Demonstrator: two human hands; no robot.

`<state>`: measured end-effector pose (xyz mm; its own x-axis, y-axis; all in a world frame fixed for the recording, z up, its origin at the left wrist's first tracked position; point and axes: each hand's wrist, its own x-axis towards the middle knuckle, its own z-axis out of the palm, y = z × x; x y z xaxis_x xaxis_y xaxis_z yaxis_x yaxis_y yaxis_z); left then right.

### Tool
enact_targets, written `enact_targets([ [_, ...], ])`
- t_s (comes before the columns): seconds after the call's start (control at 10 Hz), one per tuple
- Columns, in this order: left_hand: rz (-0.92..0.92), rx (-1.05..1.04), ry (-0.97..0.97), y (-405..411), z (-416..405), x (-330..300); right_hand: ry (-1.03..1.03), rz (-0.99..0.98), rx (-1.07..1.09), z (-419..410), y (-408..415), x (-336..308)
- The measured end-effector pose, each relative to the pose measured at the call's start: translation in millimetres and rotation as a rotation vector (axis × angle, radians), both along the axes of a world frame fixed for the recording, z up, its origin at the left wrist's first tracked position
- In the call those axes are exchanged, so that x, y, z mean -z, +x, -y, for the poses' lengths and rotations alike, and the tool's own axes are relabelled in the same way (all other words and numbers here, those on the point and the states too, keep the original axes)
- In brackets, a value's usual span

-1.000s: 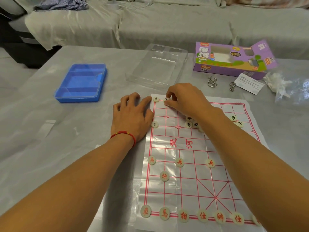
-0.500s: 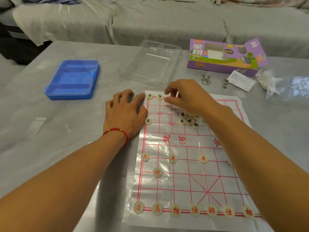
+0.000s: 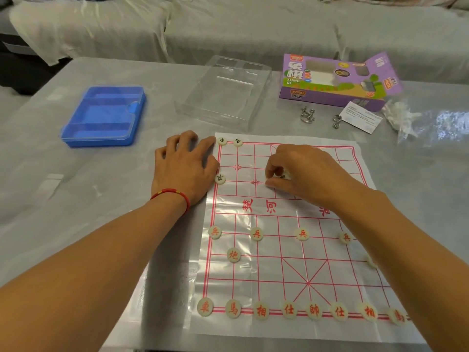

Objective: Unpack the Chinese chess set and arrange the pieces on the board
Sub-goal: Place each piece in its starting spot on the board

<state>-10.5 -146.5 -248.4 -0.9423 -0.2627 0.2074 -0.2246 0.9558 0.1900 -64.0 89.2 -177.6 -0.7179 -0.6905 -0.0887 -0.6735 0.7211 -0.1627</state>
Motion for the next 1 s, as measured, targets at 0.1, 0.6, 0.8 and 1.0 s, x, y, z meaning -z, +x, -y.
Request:
enact_targets([
  [0.1,0.006,0.001,0.004,-0.5,0.6,0.2,-0.019,0.005,-0.003,-1.7,1.6,-0.3],
  [0.6,-0.008,0.002,-0.004,0.3,0.0,-0.7,-0.058,0.013,-0.05,-2.7,9.1,4.8],
  [0.8,-0.009,-0.003,-0.007,-0.7,0.3,0.9,-0.021,-0.082,0.007,-3.4,8.5,6.4],
  [1.0,-0.007,-0.004,-0.003,-0.4,0.1,0.6,-0.058,-0.061,-0.034,2.4,7.6,12.1],
])
